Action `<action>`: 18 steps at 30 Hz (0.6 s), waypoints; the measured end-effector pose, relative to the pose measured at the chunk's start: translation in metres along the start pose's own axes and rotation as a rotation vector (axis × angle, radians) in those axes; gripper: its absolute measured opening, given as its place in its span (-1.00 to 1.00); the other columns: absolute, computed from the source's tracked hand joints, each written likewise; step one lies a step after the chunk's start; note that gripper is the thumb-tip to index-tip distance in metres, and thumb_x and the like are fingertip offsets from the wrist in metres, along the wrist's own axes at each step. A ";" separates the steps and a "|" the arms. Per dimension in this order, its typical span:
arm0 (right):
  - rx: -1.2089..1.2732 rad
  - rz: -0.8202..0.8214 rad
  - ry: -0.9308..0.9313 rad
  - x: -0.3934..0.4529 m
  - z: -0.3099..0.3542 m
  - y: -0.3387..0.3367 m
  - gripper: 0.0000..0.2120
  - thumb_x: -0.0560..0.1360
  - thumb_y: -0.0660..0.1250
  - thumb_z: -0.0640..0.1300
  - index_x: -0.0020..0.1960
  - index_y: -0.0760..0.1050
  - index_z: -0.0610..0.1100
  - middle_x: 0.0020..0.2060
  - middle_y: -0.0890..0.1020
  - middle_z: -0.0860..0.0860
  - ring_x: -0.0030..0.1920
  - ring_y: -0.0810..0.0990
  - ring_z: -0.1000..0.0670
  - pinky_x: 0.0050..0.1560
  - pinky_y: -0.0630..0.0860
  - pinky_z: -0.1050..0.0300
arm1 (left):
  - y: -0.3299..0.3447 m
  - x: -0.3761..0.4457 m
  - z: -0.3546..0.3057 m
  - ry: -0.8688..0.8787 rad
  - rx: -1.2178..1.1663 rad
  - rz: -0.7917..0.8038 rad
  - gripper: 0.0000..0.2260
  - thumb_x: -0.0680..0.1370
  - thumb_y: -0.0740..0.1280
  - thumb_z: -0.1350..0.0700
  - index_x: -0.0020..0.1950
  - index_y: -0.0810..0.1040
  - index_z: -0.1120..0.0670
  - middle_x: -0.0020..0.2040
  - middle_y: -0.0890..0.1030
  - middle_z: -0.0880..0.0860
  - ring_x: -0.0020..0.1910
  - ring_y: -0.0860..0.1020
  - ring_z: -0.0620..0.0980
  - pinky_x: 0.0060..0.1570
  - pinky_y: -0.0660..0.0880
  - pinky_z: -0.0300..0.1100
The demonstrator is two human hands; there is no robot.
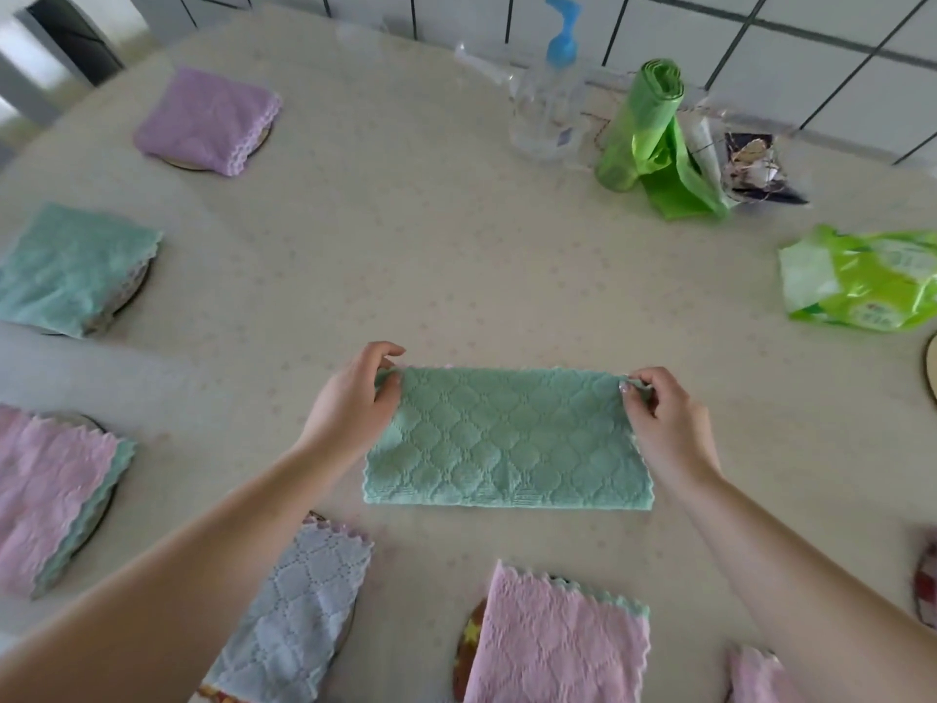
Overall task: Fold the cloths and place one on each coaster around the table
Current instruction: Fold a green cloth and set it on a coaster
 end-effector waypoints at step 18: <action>-0.335 0.086 -0.354 -0.049 0.033 0.042 -0.54 0.53 0.11 0.03 0.40 0.31 -0.04 0.44 0.28 0.01 0.46 0.14 -0.01 0.46 0.01 -0.15 | 0.044 -0.038 -0.018 0.463 0.313 -0.072 -0.59 0.54 0.11 -0.03 0.33 0.42 0.09 0.33 0.45 0.04 0.37 0.35 0.04 0.35 0.23 0.10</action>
Point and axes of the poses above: each hand's wrist, its own x-axis towards the middle knuckle, its own y-axis out of the palm, z = x × y, the point moved 2 cm from there along x, towards the middle knuckle
